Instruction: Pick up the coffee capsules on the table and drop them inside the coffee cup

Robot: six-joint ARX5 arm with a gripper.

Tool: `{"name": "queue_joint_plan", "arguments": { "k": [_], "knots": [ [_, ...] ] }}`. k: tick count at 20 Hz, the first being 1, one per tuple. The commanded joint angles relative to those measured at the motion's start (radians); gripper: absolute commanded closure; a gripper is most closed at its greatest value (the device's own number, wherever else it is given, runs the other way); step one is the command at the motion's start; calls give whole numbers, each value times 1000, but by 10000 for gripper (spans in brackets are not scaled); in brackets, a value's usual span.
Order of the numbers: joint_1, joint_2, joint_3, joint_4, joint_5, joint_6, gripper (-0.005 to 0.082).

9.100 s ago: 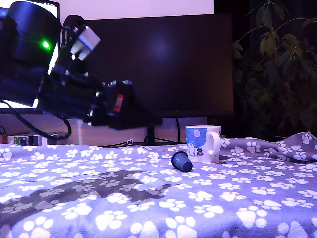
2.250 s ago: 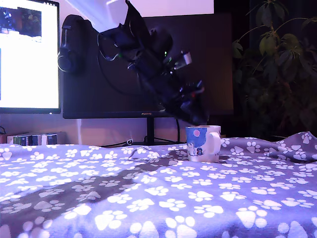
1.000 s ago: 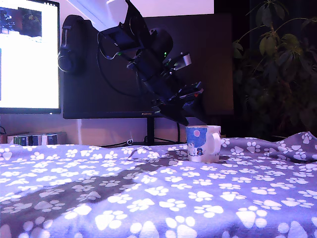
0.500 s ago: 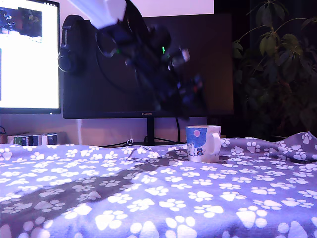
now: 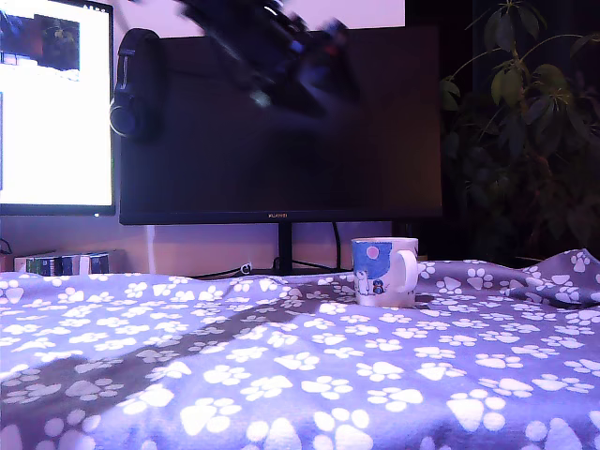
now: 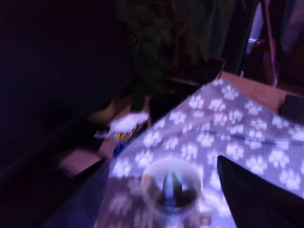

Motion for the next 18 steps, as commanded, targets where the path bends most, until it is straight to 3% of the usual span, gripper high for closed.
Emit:
{"name": "queue_joint_plan", "arguments": {
  "k": [1, 4, 8, 14, 18],
  "knots": [
    [18, -40, -100, 17, -3, -6, 114],
    [49, -136, -210, 30, -6, -22, 135],
    [91, -250, -336, 48, -6, -25, 277],
    [166, -408, -462, 30, 16, -24, 778],
    [209, -513, -557, 73, 22, -24, 793]
  ]
}}
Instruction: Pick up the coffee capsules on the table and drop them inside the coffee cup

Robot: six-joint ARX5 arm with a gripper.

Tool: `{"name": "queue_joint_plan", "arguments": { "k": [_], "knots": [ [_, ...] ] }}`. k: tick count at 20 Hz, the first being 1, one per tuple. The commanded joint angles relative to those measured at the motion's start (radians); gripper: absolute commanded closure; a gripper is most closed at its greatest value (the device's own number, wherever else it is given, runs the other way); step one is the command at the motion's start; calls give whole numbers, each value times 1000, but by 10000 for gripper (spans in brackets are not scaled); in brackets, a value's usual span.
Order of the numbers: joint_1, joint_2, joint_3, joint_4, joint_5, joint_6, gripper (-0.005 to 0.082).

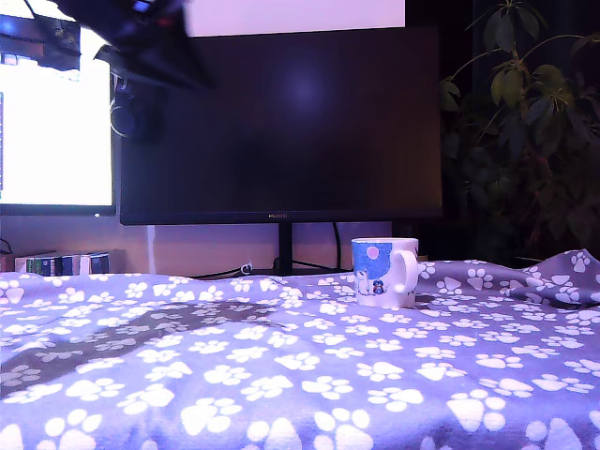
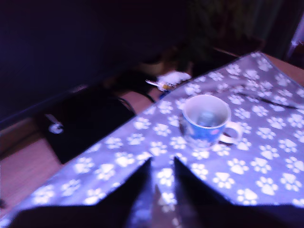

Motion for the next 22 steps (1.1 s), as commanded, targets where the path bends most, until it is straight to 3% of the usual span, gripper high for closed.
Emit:
{"name": "queue_joint_plan", "arguments": {
  "k": [1, 8, 12, 19, 22],
  "knots": [
    [16, -55, -77, 37, 2, -6, 793],
    [92, -178, -279, 129, 0, -57, 793],
    [95, -251, -386, 191, -20, -68, 793],
    [108, -365, -544, 330, -39, -153, 793],
    [133, -423, -617, 367, -35, -167, 793]
  ]
}}
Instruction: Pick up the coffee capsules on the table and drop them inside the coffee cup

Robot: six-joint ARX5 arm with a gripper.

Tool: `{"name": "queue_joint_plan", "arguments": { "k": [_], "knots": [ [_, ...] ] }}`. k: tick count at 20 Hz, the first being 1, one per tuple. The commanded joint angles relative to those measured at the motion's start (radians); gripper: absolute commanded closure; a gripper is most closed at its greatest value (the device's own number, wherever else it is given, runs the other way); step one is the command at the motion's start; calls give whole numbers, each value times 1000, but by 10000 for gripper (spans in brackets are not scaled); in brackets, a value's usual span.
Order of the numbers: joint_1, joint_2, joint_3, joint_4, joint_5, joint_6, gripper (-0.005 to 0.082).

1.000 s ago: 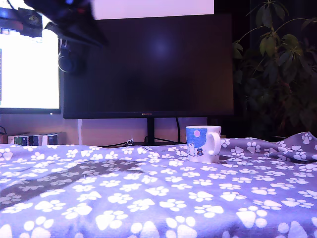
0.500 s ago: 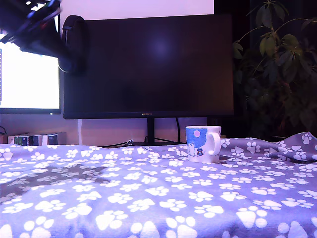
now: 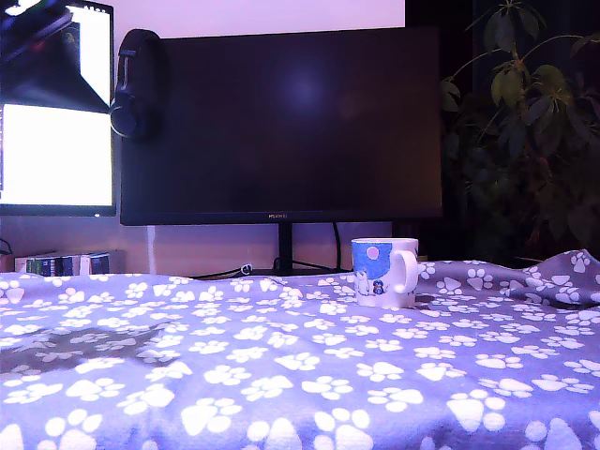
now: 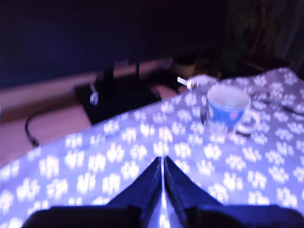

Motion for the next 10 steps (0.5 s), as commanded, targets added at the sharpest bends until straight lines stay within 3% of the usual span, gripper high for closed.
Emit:
{"name": "queue_joint_plan", "arguments": {
  "k": [1, 10],
  "knots": [
    [24, -41, -54, 30, 1, -21, 793],
    [107, -261, -243, 37, 6, -56, 793]
  ]
}}
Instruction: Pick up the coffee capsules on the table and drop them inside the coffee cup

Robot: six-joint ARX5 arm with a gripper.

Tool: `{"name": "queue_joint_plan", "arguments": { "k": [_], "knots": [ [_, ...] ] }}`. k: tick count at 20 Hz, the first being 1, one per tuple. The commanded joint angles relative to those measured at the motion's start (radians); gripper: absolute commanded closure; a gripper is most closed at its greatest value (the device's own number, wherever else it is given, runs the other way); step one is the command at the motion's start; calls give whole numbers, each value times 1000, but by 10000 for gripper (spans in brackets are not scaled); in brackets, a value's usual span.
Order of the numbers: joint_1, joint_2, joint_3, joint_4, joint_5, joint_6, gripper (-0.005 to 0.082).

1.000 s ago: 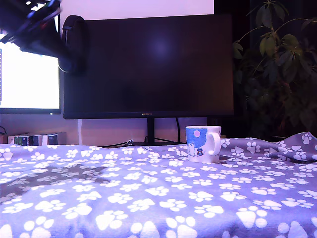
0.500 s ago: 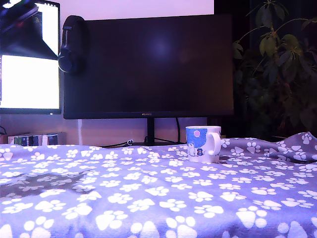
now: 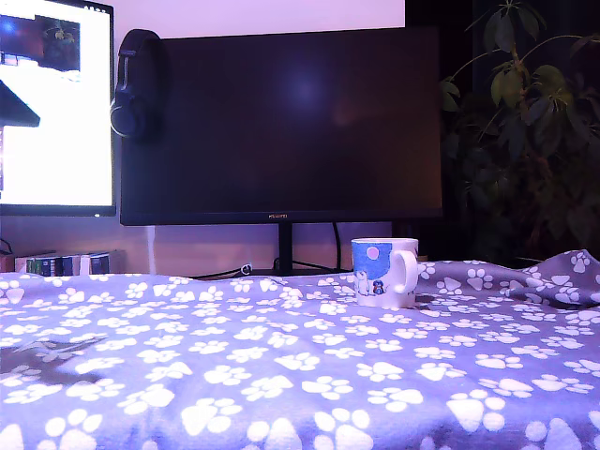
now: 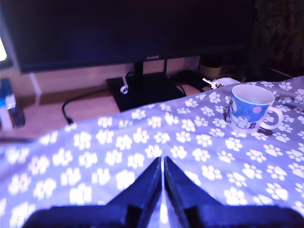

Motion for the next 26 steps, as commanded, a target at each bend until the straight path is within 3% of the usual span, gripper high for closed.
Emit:
{"name": "queue_joint_plan", "arguments": {
  "k": [1, 6, 17, 26],
  "knots": [
    [8, -37, -43, -1, 3, -14, 793],
    [15, -158, -123, -21, -3, -47, 793],
    [45, -496, -255, -209, -38, -87, 793],
    [46, -689, -255, -398, -115, -88, 793]
  ]
}}
